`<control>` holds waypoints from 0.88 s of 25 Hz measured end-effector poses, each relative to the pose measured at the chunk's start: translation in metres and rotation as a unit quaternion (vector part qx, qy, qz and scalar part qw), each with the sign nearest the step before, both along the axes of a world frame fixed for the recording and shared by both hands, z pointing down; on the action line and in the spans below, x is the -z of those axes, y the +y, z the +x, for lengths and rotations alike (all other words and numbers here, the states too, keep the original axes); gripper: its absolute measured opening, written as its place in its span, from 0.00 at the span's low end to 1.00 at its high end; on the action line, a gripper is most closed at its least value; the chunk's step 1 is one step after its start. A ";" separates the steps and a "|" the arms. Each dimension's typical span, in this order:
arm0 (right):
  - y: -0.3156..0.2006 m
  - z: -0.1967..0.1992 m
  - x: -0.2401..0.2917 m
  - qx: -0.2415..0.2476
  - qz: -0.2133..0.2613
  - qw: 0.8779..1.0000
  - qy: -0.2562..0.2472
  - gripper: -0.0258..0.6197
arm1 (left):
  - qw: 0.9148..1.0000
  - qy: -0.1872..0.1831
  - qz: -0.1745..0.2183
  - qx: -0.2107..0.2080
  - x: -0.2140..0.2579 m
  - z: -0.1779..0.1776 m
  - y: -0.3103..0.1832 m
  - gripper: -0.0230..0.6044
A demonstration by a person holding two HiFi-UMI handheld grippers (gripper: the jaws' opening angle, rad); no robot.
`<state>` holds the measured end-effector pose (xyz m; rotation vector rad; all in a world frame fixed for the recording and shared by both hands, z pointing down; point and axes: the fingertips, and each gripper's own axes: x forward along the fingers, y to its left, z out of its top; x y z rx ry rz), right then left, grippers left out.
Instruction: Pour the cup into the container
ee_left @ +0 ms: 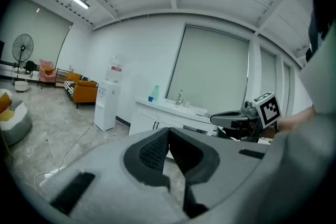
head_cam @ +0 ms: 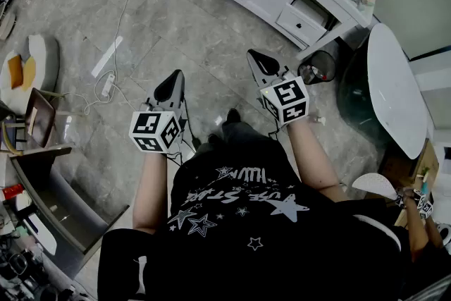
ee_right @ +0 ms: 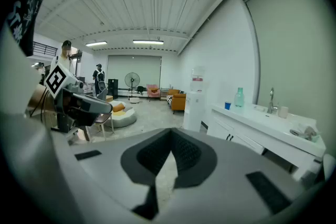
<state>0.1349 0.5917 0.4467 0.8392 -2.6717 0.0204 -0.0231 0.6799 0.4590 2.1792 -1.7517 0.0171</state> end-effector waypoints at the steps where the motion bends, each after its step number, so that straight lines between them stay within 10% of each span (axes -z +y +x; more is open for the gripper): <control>1: 0.000 0.000 0.001 -0.001 0.001 1.000 -0.001 0.05 | 1.000 -0.001 0.001 0.000 0.001 -0.001 0.000 0.05; 22: -0.006 -0.006 0.012 -0.015 -0.002 0.999 -0.035 0.05 | 1.000 -0.006 0.004 0.005 0.003 -0.019 0.000 0.05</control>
